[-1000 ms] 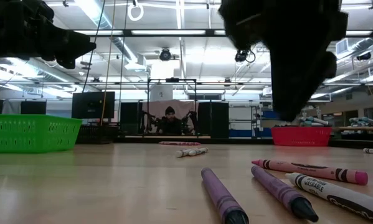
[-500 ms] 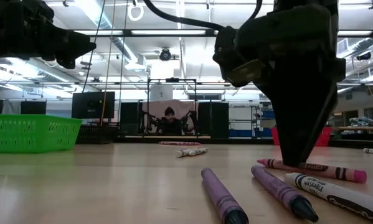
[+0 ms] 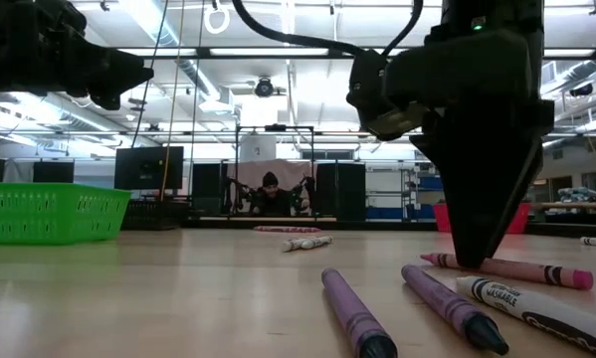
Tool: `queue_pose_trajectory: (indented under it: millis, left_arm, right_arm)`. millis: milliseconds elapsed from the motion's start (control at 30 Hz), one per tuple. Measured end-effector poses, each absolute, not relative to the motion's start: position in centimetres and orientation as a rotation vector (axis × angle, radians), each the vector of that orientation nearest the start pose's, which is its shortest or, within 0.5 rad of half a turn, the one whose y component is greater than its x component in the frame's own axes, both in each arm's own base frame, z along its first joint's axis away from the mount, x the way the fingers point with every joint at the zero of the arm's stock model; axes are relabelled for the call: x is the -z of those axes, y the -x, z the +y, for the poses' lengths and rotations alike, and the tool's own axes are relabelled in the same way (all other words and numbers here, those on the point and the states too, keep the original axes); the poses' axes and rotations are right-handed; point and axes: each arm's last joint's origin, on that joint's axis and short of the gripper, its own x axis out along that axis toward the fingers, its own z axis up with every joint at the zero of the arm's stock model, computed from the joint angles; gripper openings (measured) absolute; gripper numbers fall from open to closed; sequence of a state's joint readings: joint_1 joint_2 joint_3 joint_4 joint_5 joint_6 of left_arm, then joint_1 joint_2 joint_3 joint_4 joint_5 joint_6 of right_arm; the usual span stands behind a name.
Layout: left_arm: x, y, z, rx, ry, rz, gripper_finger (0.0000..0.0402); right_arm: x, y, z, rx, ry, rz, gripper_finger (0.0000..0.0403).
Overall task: Sort crayons
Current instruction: Put the pink crayon into the red bin
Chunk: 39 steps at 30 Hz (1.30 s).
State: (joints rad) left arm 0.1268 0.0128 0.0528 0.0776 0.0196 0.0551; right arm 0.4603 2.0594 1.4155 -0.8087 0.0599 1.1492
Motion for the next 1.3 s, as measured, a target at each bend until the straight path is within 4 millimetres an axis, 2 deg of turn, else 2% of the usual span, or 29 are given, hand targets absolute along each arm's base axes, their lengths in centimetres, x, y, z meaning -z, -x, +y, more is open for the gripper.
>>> queue_pose_trajectory:
  millis: [233, 600, 867, 967, 1067, 1200, 1300]
  left_arm:
    - [-18.8, -9.4, 1.1, -0.110, -0.063, -0.115, 0.0183]
    - [-18.8, -9.4, 1.1, -0.110, -0.064, -0.114, 0.0183]
    - [-18.8, -9.4, 1.1, -0.110, -0.064, -0.114, 0.0183]
    - [-18.8, -9.4, 1.1, -0.110, -0.063, -0.115, 0.0183]
    - [-18.8, -9.4, 1.1, -0.110, -0.063, -0.115, 0.0183]
    - [-18.8, -9.4, 1.1, -0.110, -0.063, -0.114, 0.0183]
    - [-18.8, -9.4, 1.1, -0.110, -0.064, -0.115, 0.0183]
  right_arm:
    - [-14.1, -34.3, 16.7, 0.555, -0.524, 1.399, 0.0124]
    - [-13.7, -34.0, 16.4, 0.569, -0.518, 1.408, 0.0052]
    - [-13.7, -33.7, 15.8, 0.561, -0.519, 1.425, 0.0048]
    - [-14.6, -33.2, 14.9, 0.563, -0.489, 1.458, 0.0047]
    - [-17.1, -32.9, 13.7, 0.559, -0.484, 1.428, 0.0048]
    - [-20.0, -31.5, 11.1, 0.639, -0.386, 1.420, 0.0048]
    - [-22.9, -29.9, 8.3, 0.724, -0.245, 1.404, 0.0048]
